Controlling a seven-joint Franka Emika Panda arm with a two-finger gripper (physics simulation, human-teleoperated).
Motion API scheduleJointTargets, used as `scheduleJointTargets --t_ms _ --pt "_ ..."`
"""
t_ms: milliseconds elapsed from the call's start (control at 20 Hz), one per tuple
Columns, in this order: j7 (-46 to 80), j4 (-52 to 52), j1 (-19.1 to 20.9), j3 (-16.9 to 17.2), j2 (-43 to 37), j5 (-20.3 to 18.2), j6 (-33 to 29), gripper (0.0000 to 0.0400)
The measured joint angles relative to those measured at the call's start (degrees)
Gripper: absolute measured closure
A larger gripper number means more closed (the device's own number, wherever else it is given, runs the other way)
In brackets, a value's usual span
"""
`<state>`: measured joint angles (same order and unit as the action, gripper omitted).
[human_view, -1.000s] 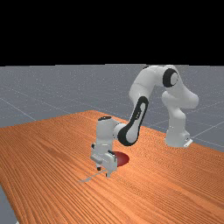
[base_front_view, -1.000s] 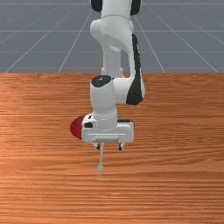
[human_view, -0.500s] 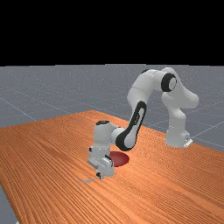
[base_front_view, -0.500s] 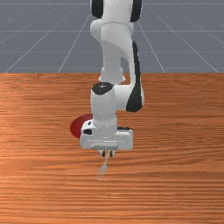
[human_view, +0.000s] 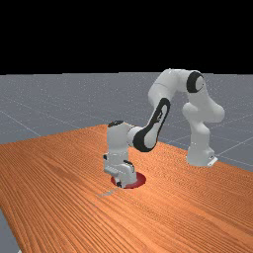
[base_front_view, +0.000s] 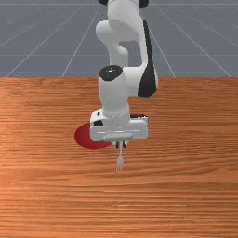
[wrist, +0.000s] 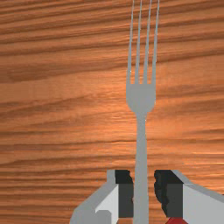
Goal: Put the fork on the plate
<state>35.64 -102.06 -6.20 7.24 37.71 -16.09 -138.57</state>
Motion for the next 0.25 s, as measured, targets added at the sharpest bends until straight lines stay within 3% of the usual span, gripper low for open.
scheduleJointTargets --t_ms 150,250 --pt "-5.4 -15.7 1.5 0.9 -10.3 1.0 1.4 0.0313" --pt "-6.8 -23.1 3.2 3.0 -12.2 1.7 -0.5 0.0313"
